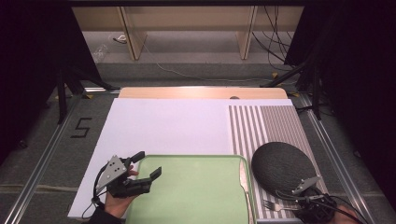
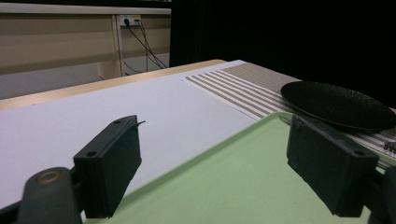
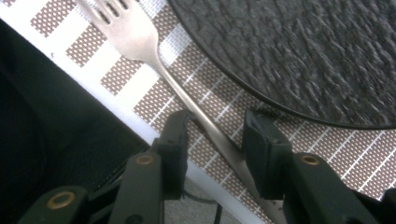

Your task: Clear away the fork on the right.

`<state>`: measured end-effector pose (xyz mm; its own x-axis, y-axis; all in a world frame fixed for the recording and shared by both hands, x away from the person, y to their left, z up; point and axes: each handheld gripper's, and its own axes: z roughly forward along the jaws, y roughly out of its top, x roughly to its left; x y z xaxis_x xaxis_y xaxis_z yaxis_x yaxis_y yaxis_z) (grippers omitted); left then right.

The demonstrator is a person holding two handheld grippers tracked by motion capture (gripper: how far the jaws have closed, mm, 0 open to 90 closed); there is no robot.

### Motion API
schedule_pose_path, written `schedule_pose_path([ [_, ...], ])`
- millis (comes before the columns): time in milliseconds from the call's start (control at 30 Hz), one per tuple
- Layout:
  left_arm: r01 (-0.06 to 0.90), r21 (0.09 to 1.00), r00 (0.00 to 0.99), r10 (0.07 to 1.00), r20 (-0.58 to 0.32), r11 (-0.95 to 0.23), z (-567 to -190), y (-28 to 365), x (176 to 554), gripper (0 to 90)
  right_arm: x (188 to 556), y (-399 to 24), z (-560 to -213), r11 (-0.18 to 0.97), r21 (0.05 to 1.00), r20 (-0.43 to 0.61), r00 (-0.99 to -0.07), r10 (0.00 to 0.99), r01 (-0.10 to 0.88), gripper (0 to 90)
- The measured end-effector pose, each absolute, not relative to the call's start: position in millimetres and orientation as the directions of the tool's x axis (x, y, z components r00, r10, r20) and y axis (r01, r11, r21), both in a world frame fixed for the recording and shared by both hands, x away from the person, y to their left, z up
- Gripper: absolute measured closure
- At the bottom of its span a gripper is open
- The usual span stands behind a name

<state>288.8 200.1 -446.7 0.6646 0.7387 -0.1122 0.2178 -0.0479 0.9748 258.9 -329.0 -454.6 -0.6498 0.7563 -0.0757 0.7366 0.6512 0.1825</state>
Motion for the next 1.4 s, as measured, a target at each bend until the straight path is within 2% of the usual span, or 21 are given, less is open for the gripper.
schedule_pose_path([
  [433,0.218,0.975,0.665,0.738,-0.113,-0.048,-447,200,289,17.3,261,-319,-454,0.727,0.121,-0.088,-0.723,0.686,0.675,77.2],
  [867,0.218,0.975,0.665,0.739,-0.111,-0.050,-447,200,289,17.5,258,-304,-454,0.848,0.032,-0.150,-0.836,0.528,0.530,84.3],
  [1133,0.219,0.974,0.666,0.738,-0.109,-0.054,-447,200,289,17.5,255,-303,-453,0.858,0.034,-0.153,-0.846,0.511,0.512,84.6],
  [1400,0.218,0.975,0.666,0.738,-0.110,-0.051,-447,200,289,17.6,253,-297,-446,0.872,0.146,-0.099,-0.870,0.483,0.467,84.6],
])
